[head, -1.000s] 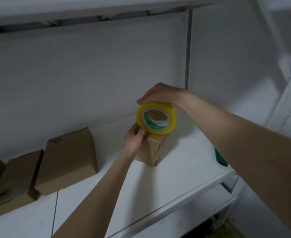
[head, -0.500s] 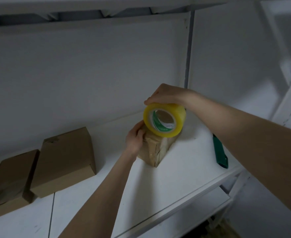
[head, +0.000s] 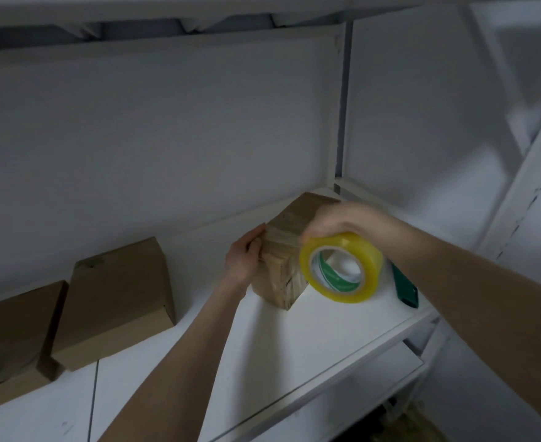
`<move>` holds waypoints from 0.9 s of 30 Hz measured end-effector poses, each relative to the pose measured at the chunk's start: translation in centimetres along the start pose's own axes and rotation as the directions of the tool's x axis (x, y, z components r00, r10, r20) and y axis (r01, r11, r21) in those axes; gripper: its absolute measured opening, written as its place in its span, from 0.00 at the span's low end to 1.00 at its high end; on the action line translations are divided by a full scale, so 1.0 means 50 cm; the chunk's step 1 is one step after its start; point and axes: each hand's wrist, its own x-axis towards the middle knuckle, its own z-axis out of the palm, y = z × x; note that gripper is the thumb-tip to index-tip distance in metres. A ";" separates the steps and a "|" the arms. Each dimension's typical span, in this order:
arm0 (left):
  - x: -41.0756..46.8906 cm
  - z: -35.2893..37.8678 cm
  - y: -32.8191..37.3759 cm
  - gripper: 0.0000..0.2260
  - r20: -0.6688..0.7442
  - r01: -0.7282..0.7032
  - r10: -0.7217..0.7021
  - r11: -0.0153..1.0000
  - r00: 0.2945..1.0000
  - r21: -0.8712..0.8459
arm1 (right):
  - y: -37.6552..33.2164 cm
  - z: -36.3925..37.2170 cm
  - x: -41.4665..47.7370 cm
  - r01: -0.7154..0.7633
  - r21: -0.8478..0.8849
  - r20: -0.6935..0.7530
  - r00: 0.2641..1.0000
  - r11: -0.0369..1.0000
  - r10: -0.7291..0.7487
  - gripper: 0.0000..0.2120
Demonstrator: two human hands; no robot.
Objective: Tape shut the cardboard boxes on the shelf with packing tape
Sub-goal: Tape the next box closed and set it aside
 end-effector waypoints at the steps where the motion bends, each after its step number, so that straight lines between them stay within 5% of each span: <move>1: -0.001 0.000 -0.001 0.17 0.004 -0.005 0.005 1.000 1.000 -0.003 | 0.005 0.020 0.002 -0.018 0.044 0.009 1.000 0.999 0.017 0.21; 6: -0.002 0.000 0.000 0.17 -0.005 -0.009 0.009 1.000 1.000 0.000 | 0.021 0.078 0.031 -0.009 0.171 -0.042 0.999 0.985 0.017 0.32; 11: -0.034 -0.014 -0.002 0.19 -0.077 -0.062 0.059 0.997 0.995 -0.036 | 0.009 0.080 0.035 0.060 0.250 -0.136 0.990 0.966 -0.026 0.29; 14: -0.052 -0.042 -0.002 0.18 -0.110 -0.104 0.133 0.967 0.985 0.233 | -0.023 0.073 0.052 0.121 0.216 -0.166 0.982 0.969 -0.085 0.26; 17: -0.043 -0.060 0.022 0.23 0.034 -0.142 0.181 0.623 0.983 0.769 | -0.048 0.070 0.074 0.184 0.240 -0.161 0.976 0.953 -0.148 0.22; 20: -0.019 -0.035 0.058 0.41 0.305 -0.324 0.109 0.355 0.946 0.877 | -0.045 0.068 0.083 0.217 0.250 -0.119 0.974 0.944 -0.192 0.20; 23: 0.002 -0.013 0.052 0.39 0.385 -0.383 0.038 0.234 0.922 0.894 | -0.016 0.068 0.096 0.211 0.349 -0.083 0.977 0.913 -0.195 0.23; 27: 0.006 -0.022 0.035 0.35 0.364 -0.367 0.050 0.195 0.930 0.910 | 0.038 0.087 0.101 0.164 0.617 -0.079 0.986 0.769 -0.147 0.28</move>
